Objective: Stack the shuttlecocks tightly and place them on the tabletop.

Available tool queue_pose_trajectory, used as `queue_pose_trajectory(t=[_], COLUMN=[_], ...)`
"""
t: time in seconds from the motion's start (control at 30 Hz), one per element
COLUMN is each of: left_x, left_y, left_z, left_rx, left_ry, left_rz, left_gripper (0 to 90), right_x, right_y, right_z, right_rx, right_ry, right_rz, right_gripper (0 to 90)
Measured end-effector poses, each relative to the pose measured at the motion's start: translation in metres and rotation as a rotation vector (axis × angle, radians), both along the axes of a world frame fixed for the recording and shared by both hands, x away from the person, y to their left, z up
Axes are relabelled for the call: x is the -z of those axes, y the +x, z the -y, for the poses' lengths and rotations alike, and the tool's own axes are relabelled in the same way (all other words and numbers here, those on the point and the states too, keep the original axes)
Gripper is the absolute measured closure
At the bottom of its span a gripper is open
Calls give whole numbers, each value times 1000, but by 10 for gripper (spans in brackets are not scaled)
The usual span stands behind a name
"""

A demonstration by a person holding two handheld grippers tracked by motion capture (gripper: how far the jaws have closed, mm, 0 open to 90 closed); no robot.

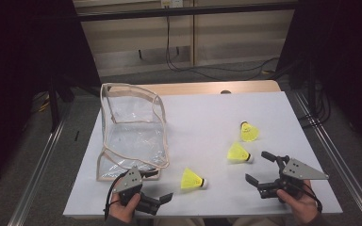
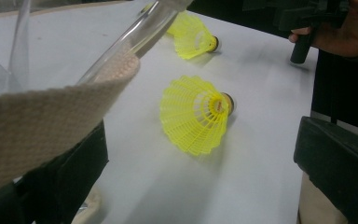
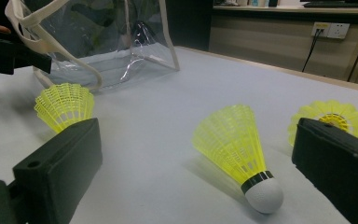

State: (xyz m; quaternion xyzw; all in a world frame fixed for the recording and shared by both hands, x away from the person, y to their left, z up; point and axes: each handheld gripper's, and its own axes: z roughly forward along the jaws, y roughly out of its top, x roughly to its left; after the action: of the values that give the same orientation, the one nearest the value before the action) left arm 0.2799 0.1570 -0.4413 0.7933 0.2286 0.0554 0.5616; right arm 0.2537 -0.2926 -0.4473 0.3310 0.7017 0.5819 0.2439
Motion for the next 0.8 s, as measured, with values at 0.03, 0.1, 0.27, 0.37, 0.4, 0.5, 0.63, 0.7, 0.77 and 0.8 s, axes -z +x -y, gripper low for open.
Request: queue_pose_trajectory(t=[0.03, 0.1, 0.27, 0.37, 0.4, 0.5, 0.63, 0.7, 0.77, 0.8], left_x=[0, 1, 2, 2, 2, 3, 3, 3, 3, 3], left_y=[0, 0, 0, 0, 0, -1, 0, -1, -1, -1], left_z=[1, 2, 9, 12, 13, 16, 20, 23, 24, 25], left_rx=[1, 1, 2, 12, 16, 18, 30, 32, 34, 35], left_ry=[-7, -4, 4, 10, 19, 24, 26, 31, 35, 33], left_rz=[-4, -12, -14, -19, -14, -20, -24, -19, -21, -19], left_gripper=[28, 28, 26, 26, 26, 26, 26, 27, 27, 27], right_x=[0, 0, 0, 0, 0, 0, 0, 0, -1, -1], right_y=[0, 0, 0, 0, 0, 0, 0, 0, 0, 0], right_z=[0, 0, 0, 0, 0, 0, 0, 0, 0, 0], right_rx=[0, -1, 3, 4, 4, 1, 0, 2, 2, 3], right_ry=[0, 0, 1, 0, -1, -2, -1, -2, -2, -2], right_rz=[1, 0, -1, -2, -2, -1, 0, -1, -1, 1], right_gripper=[12, 12, 9, 9, 9, 11, 11, 11, 11, 11])
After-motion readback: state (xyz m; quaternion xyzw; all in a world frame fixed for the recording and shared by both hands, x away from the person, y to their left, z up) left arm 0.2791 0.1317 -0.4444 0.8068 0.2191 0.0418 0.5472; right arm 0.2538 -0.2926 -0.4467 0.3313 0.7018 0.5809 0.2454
